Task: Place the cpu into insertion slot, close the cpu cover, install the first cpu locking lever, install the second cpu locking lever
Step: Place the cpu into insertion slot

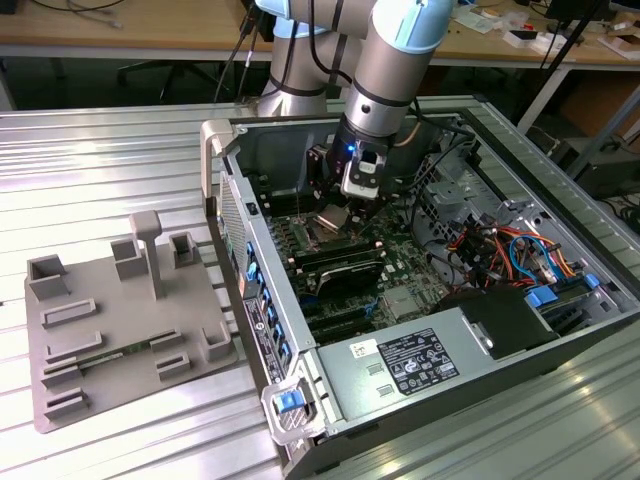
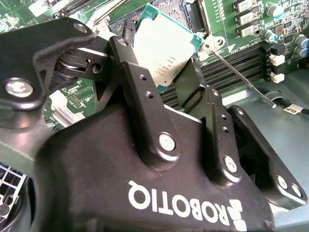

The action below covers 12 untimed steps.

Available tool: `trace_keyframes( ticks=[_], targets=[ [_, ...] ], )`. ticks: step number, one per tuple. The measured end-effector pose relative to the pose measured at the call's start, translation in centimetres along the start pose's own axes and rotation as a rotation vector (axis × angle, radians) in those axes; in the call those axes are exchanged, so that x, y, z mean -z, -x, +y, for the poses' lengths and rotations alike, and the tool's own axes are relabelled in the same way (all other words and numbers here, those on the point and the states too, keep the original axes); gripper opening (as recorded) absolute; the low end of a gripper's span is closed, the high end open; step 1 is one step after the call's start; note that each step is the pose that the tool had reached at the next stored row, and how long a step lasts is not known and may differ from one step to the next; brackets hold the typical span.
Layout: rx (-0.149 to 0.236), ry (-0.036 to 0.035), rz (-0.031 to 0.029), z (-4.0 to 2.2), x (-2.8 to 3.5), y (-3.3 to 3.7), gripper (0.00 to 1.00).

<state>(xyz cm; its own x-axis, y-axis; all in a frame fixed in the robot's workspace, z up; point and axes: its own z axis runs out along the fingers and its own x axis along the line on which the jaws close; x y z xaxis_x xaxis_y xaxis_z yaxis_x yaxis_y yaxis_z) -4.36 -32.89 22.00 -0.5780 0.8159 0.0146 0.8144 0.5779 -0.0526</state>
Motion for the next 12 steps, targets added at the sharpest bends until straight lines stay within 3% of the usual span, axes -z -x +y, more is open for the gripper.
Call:
trace_keyframes(
  ticks=[12],
  targets=[
    [-0.037, 0.0007, 0.0020, 0.00, -0.01, 0.00, 0.55]
  ],
)
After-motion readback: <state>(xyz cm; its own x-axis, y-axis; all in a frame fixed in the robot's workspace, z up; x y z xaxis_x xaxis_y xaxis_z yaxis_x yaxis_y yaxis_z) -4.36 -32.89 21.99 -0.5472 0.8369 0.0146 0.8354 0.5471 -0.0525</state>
